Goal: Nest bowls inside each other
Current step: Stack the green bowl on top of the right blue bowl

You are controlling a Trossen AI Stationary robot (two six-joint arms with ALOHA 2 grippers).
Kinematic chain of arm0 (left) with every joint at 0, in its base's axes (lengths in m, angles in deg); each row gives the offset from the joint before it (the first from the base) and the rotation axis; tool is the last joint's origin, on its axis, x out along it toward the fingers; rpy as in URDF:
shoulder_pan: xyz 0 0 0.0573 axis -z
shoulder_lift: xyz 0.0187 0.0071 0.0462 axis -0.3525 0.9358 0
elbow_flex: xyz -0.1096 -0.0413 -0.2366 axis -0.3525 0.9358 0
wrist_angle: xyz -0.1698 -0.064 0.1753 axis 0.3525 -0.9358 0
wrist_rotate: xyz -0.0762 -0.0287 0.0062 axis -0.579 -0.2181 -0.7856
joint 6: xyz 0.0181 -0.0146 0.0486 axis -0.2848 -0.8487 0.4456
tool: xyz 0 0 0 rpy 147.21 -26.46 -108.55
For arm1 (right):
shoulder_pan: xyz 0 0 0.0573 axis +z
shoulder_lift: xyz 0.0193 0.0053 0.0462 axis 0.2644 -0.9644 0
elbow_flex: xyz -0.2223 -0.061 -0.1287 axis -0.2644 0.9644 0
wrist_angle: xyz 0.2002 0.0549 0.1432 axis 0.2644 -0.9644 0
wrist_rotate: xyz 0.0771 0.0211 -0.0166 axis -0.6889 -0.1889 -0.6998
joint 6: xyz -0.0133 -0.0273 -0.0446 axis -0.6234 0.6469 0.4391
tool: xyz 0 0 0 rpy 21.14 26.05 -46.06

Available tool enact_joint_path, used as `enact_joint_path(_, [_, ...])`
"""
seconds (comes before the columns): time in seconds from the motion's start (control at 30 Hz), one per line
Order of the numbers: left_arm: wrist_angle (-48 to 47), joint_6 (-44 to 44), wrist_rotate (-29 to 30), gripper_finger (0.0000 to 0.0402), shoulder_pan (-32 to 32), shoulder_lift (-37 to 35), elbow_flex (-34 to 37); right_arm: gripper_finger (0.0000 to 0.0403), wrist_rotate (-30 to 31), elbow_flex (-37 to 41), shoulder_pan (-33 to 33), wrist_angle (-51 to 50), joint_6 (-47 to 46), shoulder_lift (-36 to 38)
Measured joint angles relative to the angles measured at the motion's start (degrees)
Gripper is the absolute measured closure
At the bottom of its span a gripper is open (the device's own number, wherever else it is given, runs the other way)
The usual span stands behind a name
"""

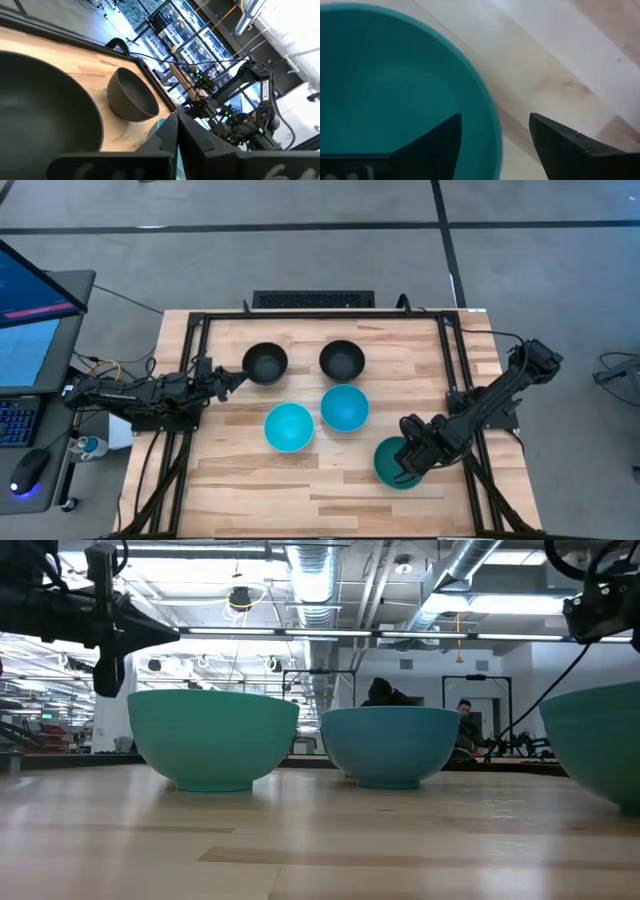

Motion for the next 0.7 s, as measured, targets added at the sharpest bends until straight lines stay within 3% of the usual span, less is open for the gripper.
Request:
enact_joint_path(0.3, [-0.2, -1.9, 0.5, 0.0401, 0.0, 0.0, 0.0, 0.0165, 3.2, 0.0, 0.0, 0.7, -0.4, 0.0])
enact_joint_path(0.4, [-0.2, -1.9, 0.5, 0.0401, 0.0, 0.0, 0.0, 0.0216, 3.1, 0.0, 0.0, 0.6, 0.0, 0.0])
enact_joint_path(0.6, [-0.2, -1.9, 0.8, 0.0402, 0.0, 0.0, 0.0, 0.0375, 3.3, 0.0, 0.0, 0.8, 0.0, 0.1])
enact_joint_path(0.7, [-0.2, -1.6, 0.9, 0.0401, 0.0, 0.0, 0.0, 0.0382, 3.5, -0.1, -0.3, 1.0, 0.1, 0.1])
